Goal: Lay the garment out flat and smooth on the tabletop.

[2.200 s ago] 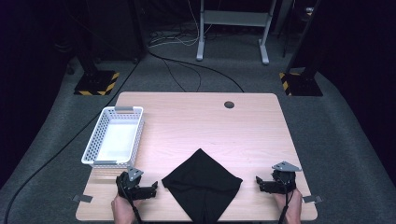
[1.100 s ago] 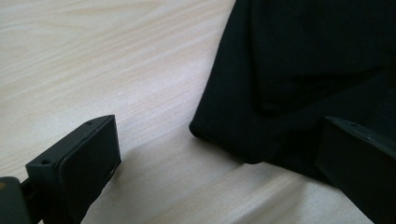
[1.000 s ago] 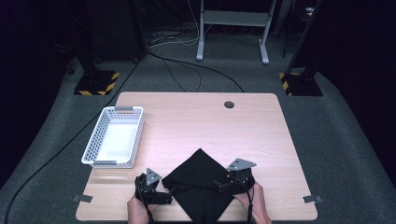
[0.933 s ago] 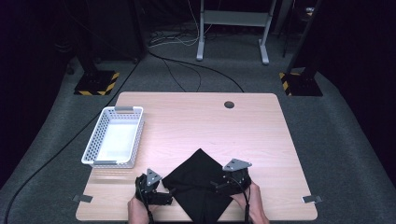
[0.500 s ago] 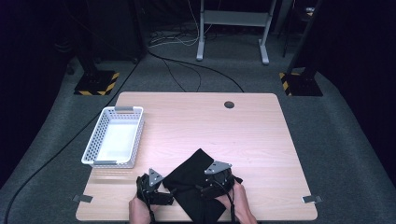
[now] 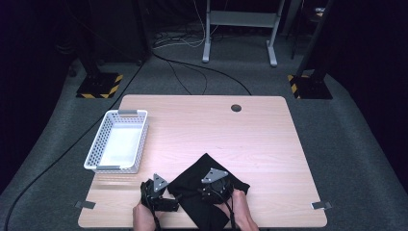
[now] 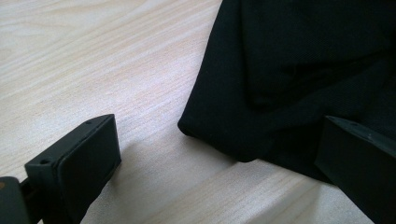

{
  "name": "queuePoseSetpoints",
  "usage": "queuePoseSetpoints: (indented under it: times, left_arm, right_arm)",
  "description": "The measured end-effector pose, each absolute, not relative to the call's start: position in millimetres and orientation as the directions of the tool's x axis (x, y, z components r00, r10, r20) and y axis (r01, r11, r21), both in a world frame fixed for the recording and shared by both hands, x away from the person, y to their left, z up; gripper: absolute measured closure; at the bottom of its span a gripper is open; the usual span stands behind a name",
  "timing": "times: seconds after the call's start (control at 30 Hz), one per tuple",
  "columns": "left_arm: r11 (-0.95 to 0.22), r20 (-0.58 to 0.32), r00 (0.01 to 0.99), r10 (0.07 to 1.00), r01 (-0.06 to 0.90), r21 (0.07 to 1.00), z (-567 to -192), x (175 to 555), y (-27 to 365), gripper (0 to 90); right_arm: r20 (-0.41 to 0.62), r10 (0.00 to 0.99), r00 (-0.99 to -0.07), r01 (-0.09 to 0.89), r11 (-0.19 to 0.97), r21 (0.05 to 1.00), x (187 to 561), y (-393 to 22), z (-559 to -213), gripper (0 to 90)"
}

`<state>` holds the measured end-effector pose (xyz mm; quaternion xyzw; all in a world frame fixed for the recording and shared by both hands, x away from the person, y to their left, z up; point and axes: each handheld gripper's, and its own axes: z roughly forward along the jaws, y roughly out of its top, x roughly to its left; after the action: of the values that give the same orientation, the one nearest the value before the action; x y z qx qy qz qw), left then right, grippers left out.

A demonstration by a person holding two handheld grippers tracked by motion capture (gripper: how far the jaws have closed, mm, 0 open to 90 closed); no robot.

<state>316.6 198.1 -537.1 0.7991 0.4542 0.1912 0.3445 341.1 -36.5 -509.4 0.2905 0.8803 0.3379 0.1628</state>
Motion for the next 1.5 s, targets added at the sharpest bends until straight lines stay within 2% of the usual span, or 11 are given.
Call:
queuePoseSetpoints:
  times: [0.1, 0.17, 0.2, 0.23, 0.27, 0.3, 0.4, 1.0, 1.5]
  left_arm:
    - [-0.35, -0.007, 0.514, 0.858, 0.594, 0.724, -537, 317, 198, 0.0]
    - [-0.351, -0.007, 0.515, 0.857, 0.594, 0.724, -537, 317, 198, 0.0]
    - [-0.351, -0.007, 0.515, 0.857, 0.594, 0.724, -537, 317, 198, 0.0]
    - [-0.35, -0.008, 0.515, 0.857, 0.594, 0.724, -537, 317, 198, 0.0]
    - [-0.35, -0.008, 0.514, 0.858, 0.594, 0.724, -537, 317, 198, 0.0]
    - [-0.35, -0.007, 0.514, 0.858, 0.594, 0.724, -537, 317, 198, 0.0]
    - [-0.35, -0.007, 0.514, 0.858, 0.594, 0.724, -537, 317, 198, 0.0]
    - [-0.35, -0.007, 0.514, 0.858, 0.594, 0.724, -537, 317, 198, 0.0]
    - [-0.35, -0.007, 0.514, 0.858, 0.594, 0.724, -537, 317, 198, 0.1]
  right_arm:
    - [-0.102, 0.623, -0.776, 0.392, 0.603, 0.695, 339, -38, -510, 58.3]
    - [-0.105, 0.623, -0.775, 0.388, 0.601, 0.699, 338, -38, -510, 61.8]
    - [-0.107, 0.626, -0.773, 0.387, 0.598, 0.702, 338, -39, -510, 65.7]
    - [-0.101, 0.63, -0.77, 0.387, 0.586, 0.712, 338, -40, -509, 74.2]
    - [-0.101, 0.63, -0.77, 0.387, 0.586, 0.712, 338, -40, -509, 74.2]
    - [-0.105, 0.634, -0.767, 0.383, 0.582, 0.718, 339, -42, -508, 80.2]
    - [-0.084, 0.637, -0.766, 0.389, 0.563, 0.729, 341, -46, -508, 82.7]
    - [-0.004, 0.684, -0.729, 0.423, 0.455, 0.784, 347, -68, -496, 83.0]
    - [0.015, 0.719, -0.694, 0.44, 0.408, 0.8, 354, -85, -490, 82.9]
